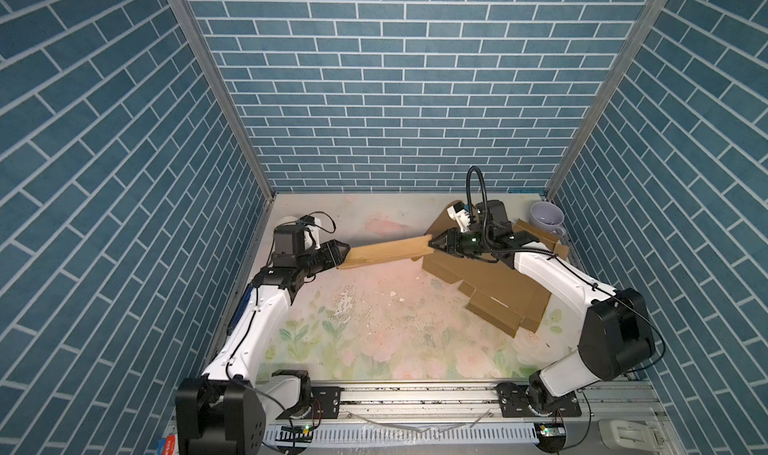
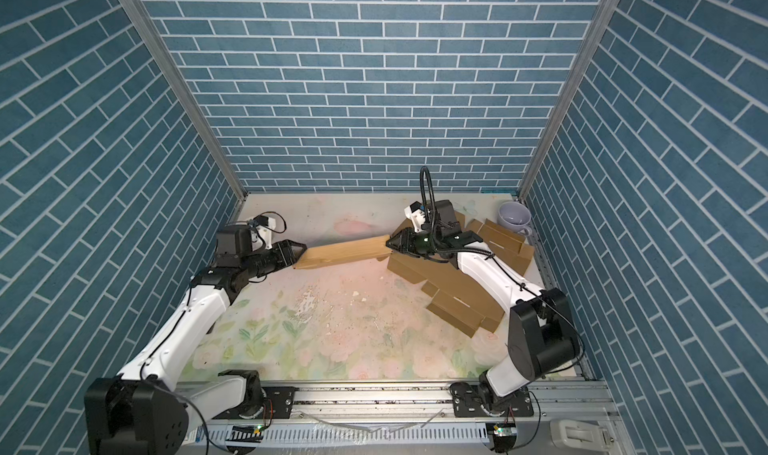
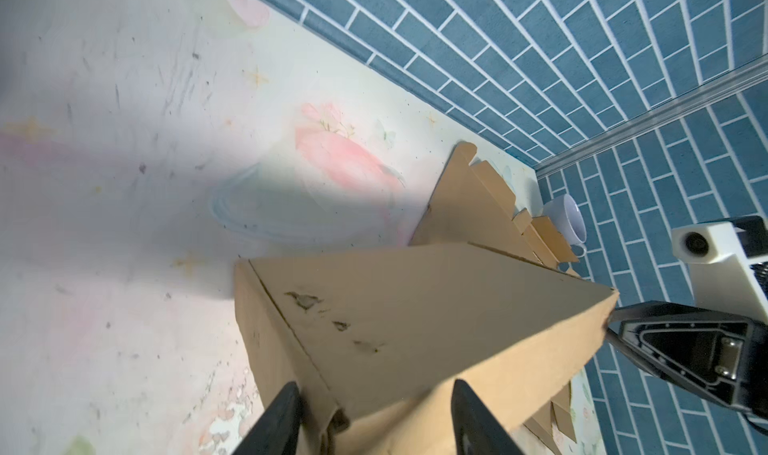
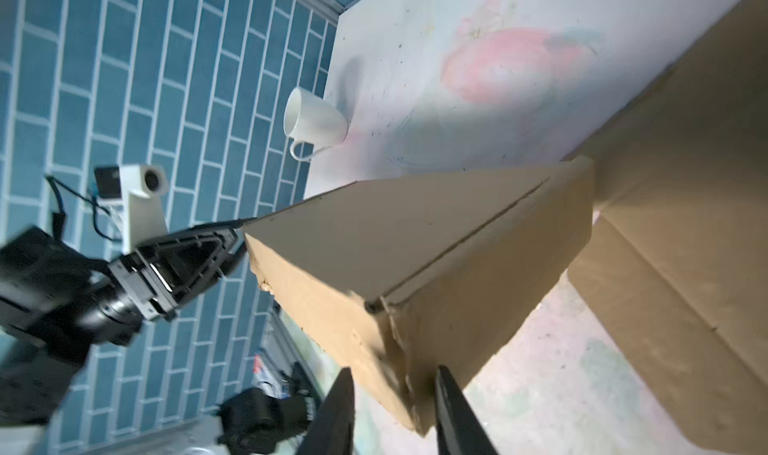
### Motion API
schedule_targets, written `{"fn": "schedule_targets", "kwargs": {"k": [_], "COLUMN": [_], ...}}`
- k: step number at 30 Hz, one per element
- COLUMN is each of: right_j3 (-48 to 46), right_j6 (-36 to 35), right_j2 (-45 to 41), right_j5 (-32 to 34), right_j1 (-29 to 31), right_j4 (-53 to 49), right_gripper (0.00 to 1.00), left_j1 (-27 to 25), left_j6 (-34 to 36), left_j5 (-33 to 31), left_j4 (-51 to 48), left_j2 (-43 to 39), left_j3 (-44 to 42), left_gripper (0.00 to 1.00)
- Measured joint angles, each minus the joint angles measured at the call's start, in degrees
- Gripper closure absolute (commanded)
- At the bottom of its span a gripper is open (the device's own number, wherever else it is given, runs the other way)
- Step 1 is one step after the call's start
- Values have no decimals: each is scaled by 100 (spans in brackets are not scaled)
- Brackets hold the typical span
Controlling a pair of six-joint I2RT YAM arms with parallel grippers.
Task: Fold the paper box
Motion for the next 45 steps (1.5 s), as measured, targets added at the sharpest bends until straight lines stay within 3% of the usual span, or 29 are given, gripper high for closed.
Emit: {"fn": "schedule_targets", "kwargs": {"k": [3,7,11,13,14,16,22,25,28,34,37,40,42,45], "right_j3": [-457,-782,-796,-798,-798,-796,-640,-133,822,3222,3613,3569,3237,2555], "right_j6": [-254,-348,-168,-76,-24,63,457,564,603,575,448,269,111,-83], "right_j2": [-352,-452,72,385,496,638,1272,1784,2457,3989,4138,3921,3530,2669], "right_j5": [52,297,498,603,647,704,699,887,1058,1056,1012,970,1025,1287], "right_j1": [81,103,118,164,210,352,1014,1320,1469,1475,1432,1342,1165,649], "right_j4": [-157,-424,-461,-479,-479,-472,-317,-413,-470,-476,-588,-800,-846,-1113], "right_gripper": [38,30,28,29,29,30,38,43,47,43,40,38,35,35], "left_j1": [-35,-42,-74,-127,-144,-164,-140,-59,-22,-61,-566,-1639,-2404,-3139], "left_j6": [120,247,393,549,656,903,1392,1471,1475,1462,1467,1449,1408,1331], "left_j5": [-144,-485,-675,-791,-857,-1034,-1475,-1335,-1121,-769,-704,-647,-625,-605], "left_j4": [-450,-1019,-1401,-1582,-1674,-1836,-2227,-2249,-2247,-2173,-2048,-1733,-1432,-1078], "left_j2": [-455,-837,-846,-778,-745,-678,-433,-269,-155,-153,-157,-13,396,1237], "left_j3": [-382,-476,-227,-7,120,372,1019,1169,1150,1019,920,721,573,435], "left_gripper": [34,34,33,28,24,1,1,1,7,15,16,17,18,18]}}
